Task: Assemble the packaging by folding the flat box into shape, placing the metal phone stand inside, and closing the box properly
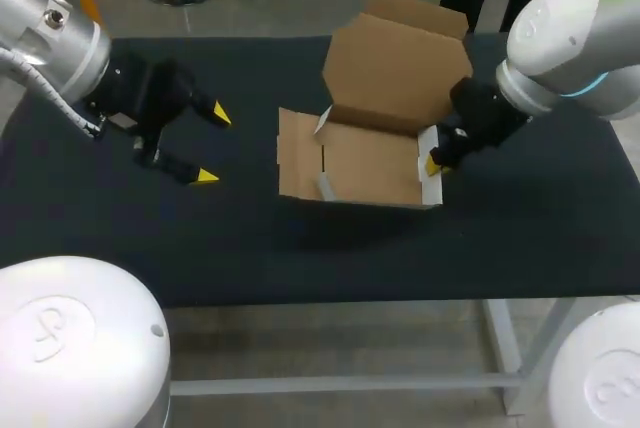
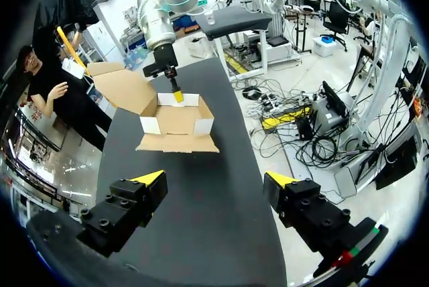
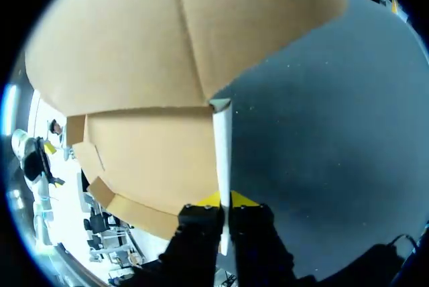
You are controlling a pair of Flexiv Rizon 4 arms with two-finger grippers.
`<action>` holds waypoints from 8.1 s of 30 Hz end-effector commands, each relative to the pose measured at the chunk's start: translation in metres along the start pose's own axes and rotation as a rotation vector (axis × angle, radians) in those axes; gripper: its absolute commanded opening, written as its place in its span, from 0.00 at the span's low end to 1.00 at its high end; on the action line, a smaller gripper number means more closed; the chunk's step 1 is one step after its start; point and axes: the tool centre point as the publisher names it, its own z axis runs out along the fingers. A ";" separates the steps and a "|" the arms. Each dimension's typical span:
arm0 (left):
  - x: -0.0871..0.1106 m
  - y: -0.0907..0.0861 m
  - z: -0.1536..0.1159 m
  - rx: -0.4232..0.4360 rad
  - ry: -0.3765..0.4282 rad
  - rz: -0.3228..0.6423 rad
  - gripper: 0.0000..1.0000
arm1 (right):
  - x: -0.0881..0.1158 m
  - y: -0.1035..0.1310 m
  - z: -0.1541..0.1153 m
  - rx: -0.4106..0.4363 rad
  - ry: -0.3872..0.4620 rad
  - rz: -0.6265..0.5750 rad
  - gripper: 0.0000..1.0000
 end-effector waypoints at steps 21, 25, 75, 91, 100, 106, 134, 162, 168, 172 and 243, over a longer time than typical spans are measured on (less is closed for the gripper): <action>-0.028 0.043 0.024 -0.114 -0.039 -0.059 1.00 | 0.003 -0.009 0.021 0.195 -0.226 0.240 0.00; -0.032 0.050 0.033 -0.125 -0.027 -0.074 1.00 | 0.003 -0.007 0.028 0.228 -0.246 0.246 0.00; -0.046 0.085 0.059 -0.116 0.031 -0.103 1.00 | 0.016 -0.013 0.066 0.507 -0.330 0.328 0.00; -0.046 0.085 0.059 -0.116 0.031 -0.103 1.00 | 0.015 -0.017 0.069 0.530 -0.378 0.349 0.04; -0.046 0.085 0.059 -0.116 0.031 -0.103 1.00 | 0.015 -0.021 0.071 0.518 -0.410 0.362 0.05; -0.046 0.085 0.059 -0.116 0.031 -0.103 1.00 | 0.015 -0.023 0.073 0.500 -0.431 0.368 0.09; -0.046 0.085 0.059 -0.116 0.031 -0.103 1.00 | 0.010 -0.024 0.074 0.319 -0.483 0.362 0.09; -0.046 0.085 0.059 -0.116 0.031 -0.103 1.00 | 0.004 -0.012 0.082 0.203 -0.508 0.377 0.13; -0.046 0.085 0.059 -0.116 0.031 -0.103 1.00 | 0.005 -0.011 0.084 0.182 -0.511 0.373 0.11; -0.046 0.085 0.059 -0.116 0.031 -0.103 1.00 | 0.005 -0.010 0.086 0.179 -0.515 0.371 0.13; -0.046 0.085 0.059 -0.116 0.031 -0.103 1.00 | 0.006 -0.023 0.074 0.209 -0.672 0.267 0.00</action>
